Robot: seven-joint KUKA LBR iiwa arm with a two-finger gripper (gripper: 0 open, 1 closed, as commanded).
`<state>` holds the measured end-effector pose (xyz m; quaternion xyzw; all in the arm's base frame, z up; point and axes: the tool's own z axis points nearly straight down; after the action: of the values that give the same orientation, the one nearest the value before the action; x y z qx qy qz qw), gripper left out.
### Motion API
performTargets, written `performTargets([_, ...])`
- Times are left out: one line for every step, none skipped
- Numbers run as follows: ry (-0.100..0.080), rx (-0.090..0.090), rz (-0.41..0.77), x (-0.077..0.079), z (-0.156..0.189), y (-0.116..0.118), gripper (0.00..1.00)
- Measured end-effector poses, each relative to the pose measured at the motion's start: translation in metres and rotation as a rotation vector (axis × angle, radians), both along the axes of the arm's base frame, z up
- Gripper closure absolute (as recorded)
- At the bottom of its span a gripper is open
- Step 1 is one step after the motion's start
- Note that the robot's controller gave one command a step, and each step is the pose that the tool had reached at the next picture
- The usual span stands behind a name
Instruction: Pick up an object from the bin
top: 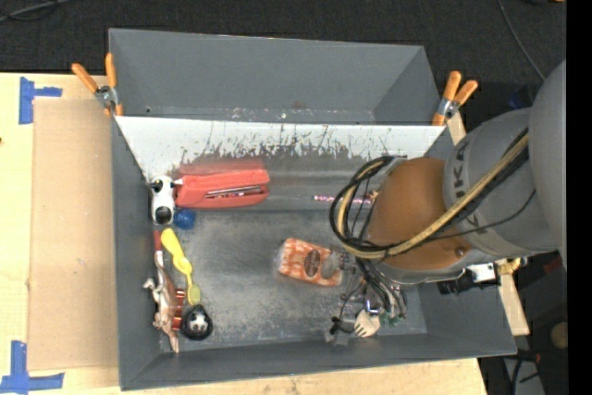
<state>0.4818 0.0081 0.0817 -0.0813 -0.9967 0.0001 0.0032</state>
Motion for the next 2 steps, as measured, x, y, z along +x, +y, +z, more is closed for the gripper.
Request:
performTargets([-0.014,0.002,-0.01,0.1088,0.0253,0.0092,1.0])
performTargets([-0.014,0.001,-0.008,0.1088,0.0252,0.0094,1.0])
